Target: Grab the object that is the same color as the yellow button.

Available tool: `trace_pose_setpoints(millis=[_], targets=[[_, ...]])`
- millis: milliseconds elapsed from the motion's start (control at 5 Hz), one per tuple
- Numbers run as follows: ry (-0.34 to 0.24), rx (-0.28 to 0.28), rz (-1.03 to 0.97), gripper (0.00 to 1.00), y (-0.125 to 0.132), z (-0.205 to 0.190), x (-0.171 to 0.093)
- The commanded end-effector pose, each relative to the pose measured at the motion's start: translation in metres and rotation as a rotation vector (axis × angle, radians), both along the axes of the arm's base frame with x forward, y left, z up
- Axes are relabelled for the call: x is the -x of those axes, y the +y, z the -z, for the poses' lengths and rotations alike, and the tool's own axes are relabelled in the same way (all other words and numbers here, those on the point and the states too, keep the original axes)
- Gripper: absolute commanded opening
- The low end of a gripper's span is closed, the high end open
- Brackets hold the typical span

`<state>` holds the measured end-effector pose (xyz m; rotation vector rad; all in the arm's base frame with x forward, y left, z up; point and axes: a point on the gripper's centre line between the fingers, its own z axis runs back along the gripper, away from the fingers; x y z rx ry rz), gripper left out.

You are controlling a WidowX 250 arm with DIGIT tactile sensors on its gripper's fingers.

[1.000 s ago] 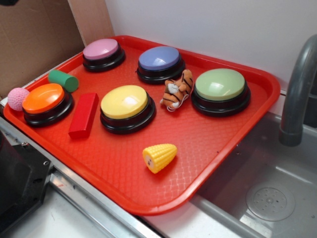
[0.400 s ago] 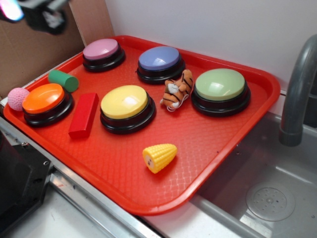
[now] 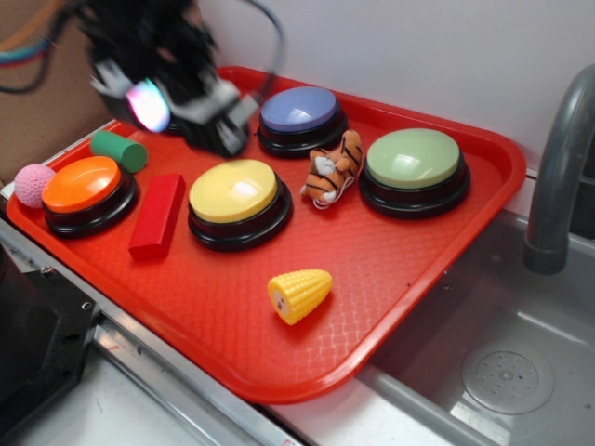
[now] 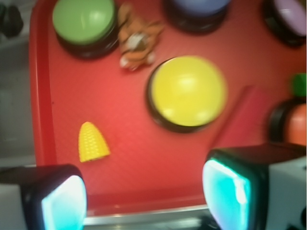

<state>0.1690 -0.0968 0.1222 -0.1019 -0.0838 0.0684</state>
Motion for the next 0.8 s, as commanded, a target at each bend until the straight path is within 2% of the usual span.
trace_pose_setpoints(millis=[0,200,600], targets=[[-0.029,0.125,0.102,1.00,-0.045,0.053,-0.015],[0.008,0.122,0.136,1.00,-0.057,0.076,-0.016],[0.061,0.075,0.079,1.00,-0.058,0.096,-0.013]])
